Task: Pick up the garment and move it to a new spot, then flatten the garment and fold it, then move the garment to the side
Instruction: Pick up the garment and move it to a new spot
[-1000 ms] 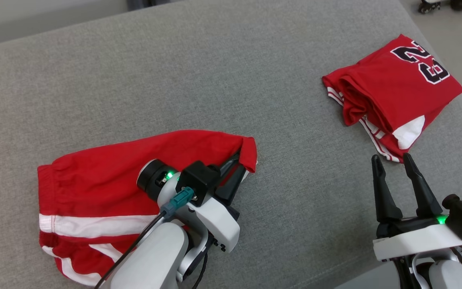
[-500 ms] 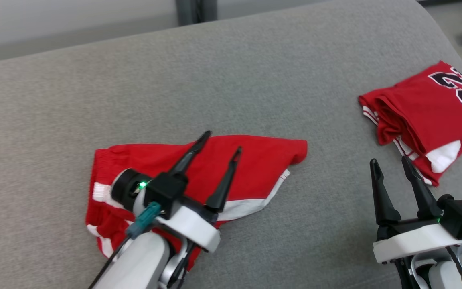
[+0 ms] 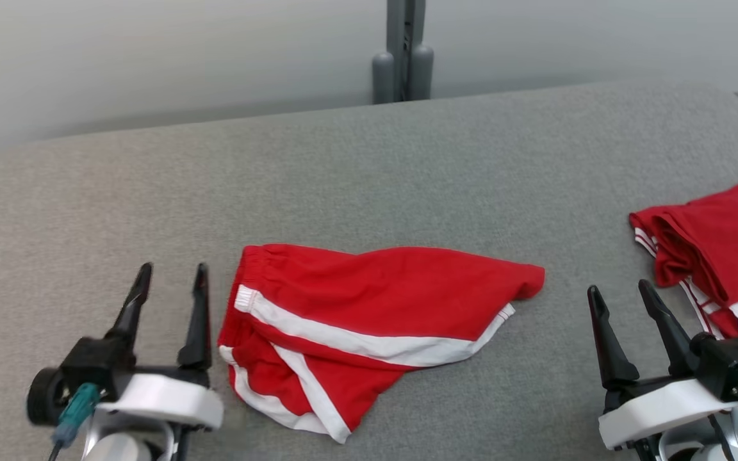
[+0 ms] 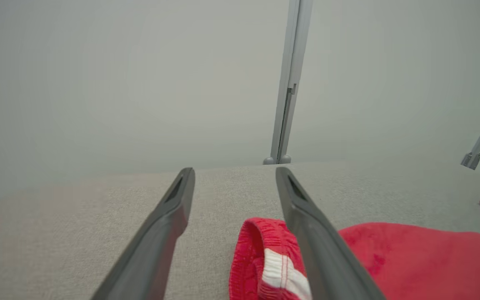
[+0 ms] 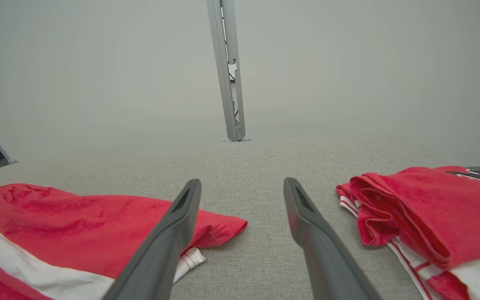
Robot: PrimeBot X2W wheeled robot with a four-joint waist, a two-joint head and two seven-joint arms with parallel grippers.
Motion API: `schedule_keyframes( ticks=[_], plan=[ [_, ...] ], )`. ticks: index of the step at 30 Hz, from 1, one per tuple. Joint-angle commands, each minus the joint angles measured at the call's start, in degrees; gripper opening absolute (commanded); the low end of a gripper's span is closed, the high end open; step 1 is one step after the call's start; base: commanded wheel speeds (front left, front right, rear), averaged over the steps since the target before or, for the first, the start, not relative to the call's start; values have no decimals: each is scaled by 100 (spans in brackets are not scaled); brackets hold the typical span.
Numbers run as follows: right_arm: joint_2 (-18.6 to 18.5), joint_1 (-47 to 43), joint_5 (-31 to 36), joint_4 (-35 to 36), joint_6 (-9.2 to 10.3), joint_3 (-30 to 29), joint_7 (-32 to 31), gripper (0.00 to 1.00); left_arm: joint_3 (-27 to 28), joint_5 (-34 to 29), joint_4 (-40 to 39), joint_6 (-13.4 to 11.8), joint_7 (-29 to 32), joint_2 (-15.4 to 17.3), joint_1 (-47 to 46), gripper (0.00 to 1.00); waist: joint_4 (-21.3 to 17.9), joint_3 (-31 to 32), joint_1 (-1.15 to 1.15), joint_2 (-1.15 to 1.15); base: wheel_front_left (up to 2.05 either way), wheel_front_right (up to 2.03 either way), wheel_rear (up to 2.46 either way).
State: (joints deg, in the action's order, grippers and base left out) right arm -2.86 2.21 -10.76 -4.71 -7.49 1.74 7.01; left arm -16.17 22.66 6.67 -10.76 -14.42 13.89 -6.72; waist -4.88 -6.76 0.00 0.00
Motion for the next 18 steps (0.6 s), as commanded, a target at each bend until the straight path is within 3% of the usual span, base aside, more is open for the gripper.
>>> schedule_keyframes(
  ticks=[1,6,10,18],
  plan=[
    [-39,-62,12,10,0,-23,-19,100,31,29,-8,-35,-18,37,65,100,135,146,0,0,0,0,0],
    [-60,-216,1,52,0,-11,-130,100,306,147,-100,-110,-43,206,571,100,279,377,0,0,0,0,0],
    [-86,-364,-22,84,0,-15,-193,100,416,242,-152,-20,-54,348,921,100,346,559,0,0,0,0,0],
    [-133,-616,-29,187,0,-55,-303,100,251,77,-389,-91,10,461,1356,100,330,823,0,0,0,0,0]
  ],
)
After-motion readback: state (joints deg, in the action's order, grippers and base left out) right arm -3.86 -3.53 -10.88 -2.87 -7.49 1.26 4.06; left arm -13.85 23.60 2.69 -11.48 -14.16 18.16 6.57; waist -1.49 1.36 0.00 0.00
